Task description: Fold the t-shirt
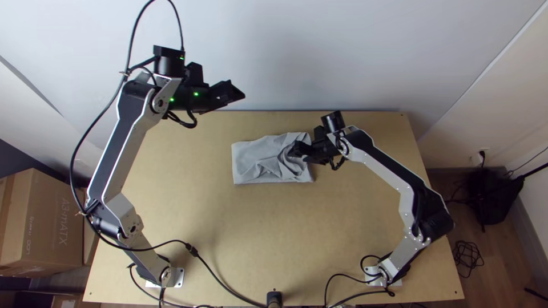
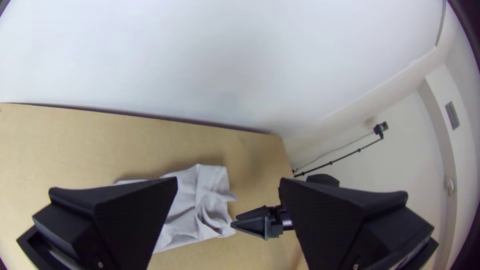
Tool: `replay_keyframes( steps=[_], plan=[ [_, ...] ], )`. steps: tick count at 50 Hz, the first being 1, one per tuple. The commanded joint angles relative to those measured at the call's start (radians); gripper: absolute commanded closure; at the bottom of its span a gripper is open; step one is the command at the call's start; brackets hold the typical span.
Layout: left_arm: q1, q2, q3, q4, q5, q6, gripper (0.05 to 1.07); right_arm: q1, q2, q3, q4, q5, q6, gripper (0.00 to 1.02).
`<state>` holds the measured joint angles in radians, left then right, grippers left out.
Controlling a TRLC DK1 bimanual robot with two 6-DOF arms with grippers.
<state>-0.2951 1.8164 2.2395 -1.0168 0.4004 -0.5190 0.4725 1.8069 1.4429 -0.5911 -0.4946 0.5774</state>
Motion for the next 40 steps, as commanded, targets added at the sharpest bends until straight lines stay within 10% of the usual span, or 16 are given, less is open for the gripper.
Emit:
replay_keyframes(
  steps=[1,20,24,35,40],
  plan=[
    [0.037,-0.054,-0.021,-0.026,0.008,0.01,0.1,0.02,0.077,0.048,-0.004,0.007,-0.013,0.05],
    [0.094,-0.085,-0.038,-0.034,0.003,0.004,0.1,0.103,0.186,0.093,-0.027,0.024,-0.05,0.09],
    [0.094,-0.085,-0.037,-0.034,-0.002,0.002,0.1,0.114,0.195,0.1,-0.038,0.033,-0.051,0.21],
    [0.096,-0.083,-0.034,-0.034,-0.008,0.001,0.1,0.104,0.172,0.085,-0.052,0.099,-0.093,0.93],
    [0.1,-0.078,-0.032,-0.032,-0.008,-0.001,0.1,0.081,0.154,0.062,-0.052,0.106,-0.1,0.97]
  ],
)
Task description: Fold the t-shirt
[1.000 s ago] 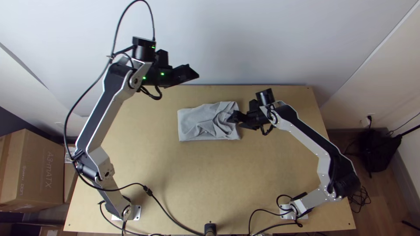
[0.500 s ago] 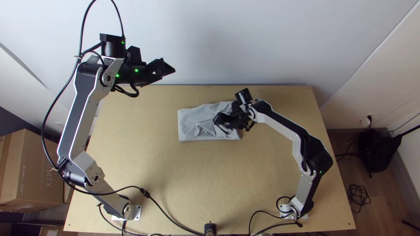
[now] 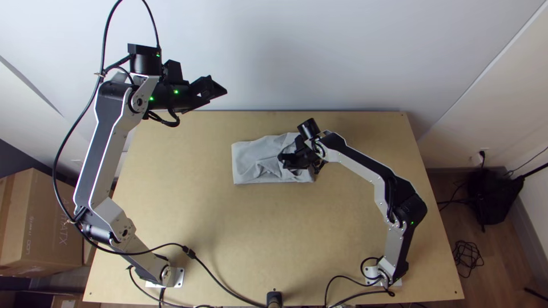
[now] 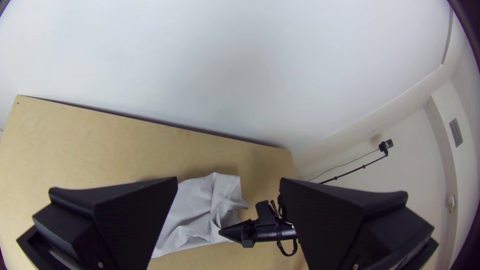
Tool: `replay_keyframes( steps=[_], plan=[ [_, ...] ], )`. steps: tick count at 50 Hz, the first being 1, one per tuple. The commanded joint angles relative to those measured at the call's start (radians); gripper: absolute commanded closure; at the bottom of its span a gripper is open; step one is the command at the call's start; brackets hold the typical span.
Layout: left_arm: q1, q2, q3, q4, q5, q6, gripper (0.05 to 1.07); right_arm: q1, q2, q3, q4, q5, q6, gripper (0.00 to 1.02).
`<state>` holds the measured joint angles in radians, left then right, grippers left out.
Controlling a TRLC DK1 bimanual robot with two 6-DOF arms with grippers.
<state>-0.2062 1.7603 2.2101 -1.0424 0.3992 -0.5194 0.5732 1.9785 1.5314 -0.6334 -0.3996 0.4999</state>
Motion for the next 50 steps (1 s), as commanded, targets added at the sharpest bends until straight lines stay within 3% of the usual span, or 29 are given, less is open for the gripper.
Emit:
replay_keyframes(
  steps=[1,34,36,40,42,50],
  plan=[
    [0.013,-0.021,-0.001,-0.005,-0.007,-0.001,0.1,-0.026,-0.02,-0.031,-0.009,0.011,-0.026,0.98],
    [0.013,-0.01,0.016,-0.001,-0.005,-0.007,0.1,-0.159,-0.237,-0.355,0.021,0.013,-0.047,1.0],
    [0.013,-0.009,0.016,-0.001,-0.005,-0.007,0.1,-0.174,-0.233,-0.37,0.044,0.013,-0.043,0.89],
    [0.011,-0.007,0.016,-0.001,-0.005,-0.007,0.1,-0.205,-0.219,-0.37,0.046,0.013,-0.043,0.25],
    [0.011,-0.007,0.016,-0.001,-0.005,-0.007,0.1,-0.22,-0.214,-0.358,0.046,0.013,-0.041,0.07],
    [0.016,-0.012,0.016,-0.01,-0.007,-0.004,0.1,-0.269,-0.216,-0.289,0.061,0.001,-0.04,0.05]
  ],
)
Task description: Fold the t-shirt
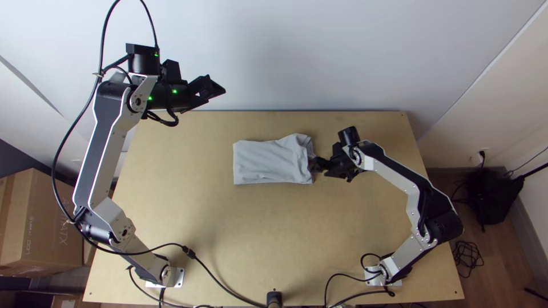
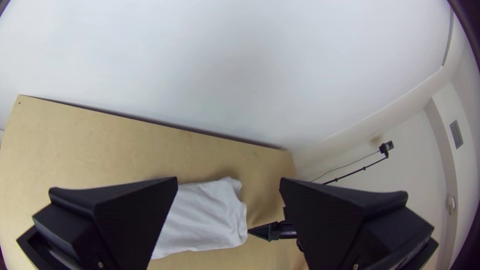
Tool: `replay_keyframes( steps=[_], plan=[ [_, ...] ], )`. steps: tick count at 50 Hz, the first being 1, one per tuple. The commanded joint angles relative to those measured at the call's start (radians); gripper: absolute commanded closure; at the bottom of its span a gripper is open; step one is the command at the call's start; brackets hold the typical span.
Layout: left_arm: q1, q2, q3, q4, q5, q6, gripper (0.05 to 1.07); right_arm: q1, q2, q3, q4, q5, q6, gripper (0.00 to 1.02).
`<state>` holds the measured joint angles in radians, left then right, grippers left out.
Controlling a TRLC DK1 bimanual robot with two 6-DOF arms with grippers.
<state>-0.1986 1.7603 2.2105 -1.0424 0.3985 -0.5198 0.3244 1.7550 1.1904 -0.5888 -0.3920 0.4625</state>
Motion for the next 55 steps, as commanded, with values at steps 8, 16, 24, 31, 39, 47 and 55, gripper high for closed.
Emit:
replay_keyframes(
  steps=[8,16,24,31,39,47,55],
  plan=[
    [0.027,-0.021,0.018,-0.024,-0.004,0.001,0.1,-0.036,0.057,0.153,0.035,-0.105,0.002,0.05],
    [0.053,-0.028,0.02,-0.039,-0.006,0.01,0.1,-0.035,0.164,0.282,0.035,-0.179,0.021,0.05],
    [0.076,-0.036,0.021,-0.048,-0.006,0.01,0.1,-0.022,0.29,0.403,0.034,-0.189,0.036,0.05],
    [0.094,-0.036,0.034,-0.053,-0.006,0.01,0.1,-0.008,0.39,0.485,0.02,-0.222,0.038,0.05],
    [0.111,-0.03,0.051,-0.054,-0.006,0.009,0.1,0.013,0.485,0.558,-0.069,-0.314,0.002,0.05],
    [0.128,-0.021,0.054,-0.054,-0.006,0.007,0.1,0.022,0.554,0.595,-0.124,-0.358,-0.033,0.19],
    [0.13,-0.016,0.054,-0.053,-0.004,0.004,0.1,-0.005,0.594,0.603,-0.137,-0.363,-0.045,0.84]
  ],
)
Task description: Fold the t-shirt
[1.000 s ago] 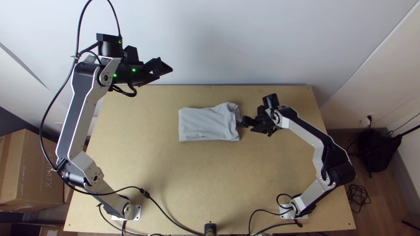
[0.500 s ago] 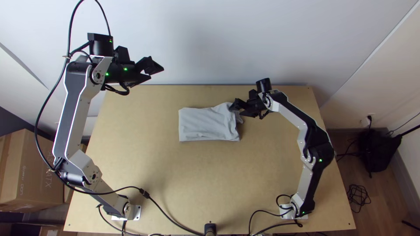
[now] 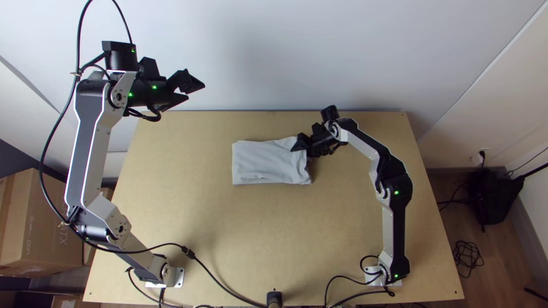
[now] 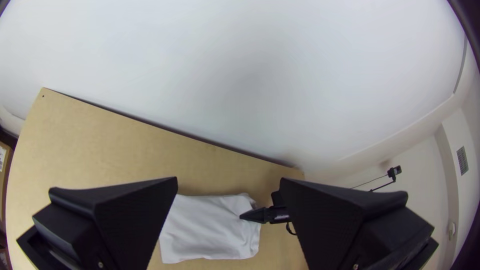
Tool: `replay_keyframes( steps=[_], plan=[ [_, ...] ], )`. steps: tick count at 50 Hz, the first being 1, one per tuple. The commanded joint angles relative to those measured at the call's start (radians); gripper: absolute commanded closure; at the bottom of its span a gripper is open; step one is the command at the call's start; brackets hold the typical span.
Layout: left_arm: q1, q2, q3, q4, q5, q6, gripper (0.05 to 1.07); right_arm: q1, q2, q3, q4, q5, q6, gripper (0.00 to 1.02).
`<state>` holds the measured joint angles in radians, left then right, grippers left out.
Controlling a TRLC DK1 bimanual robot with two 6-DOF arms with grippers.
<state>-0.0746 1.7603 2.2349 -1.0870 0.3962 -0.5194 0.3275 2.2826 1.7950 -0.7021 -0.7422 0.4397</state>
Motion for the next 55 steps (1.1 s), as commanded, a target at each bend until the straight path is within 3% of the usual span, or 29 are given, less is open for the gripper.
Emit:
replay_keyframes(
  steps=[1,7,10,26,55],
  plan=[
    [0.004,-0.015,0.029,-0.007,-0.002,0.002,0.1,-0.013,0.067,-0.003,-0.023,-0.013,-0.024,0.85],
    [0.002,-0.01,0.029,-0.002,-0.002,-0.001,0.1,-0.058,0.069,-0.026,-0.027,-0.013,-0.056,0.86],
    [0.002,-0.009,0.029,0.001,-0.002,-0.004,0.1,-0.082,0.066,-0.034,-0.027,-0.013,-0.067,1.0],
    [-0.004,-0.002,0.032,0.007,-0.002,-0.005,0.1,-0.288,0.021,-0.069,-0.01,-0.016,-0.087,1.0],
    [-0.022,-0.001,0.032,0.021,0.001,-0.007,0.1,-0.765,-0.017,-0.059,0.003,-0.026,-0.085,1.0]
  ],
)
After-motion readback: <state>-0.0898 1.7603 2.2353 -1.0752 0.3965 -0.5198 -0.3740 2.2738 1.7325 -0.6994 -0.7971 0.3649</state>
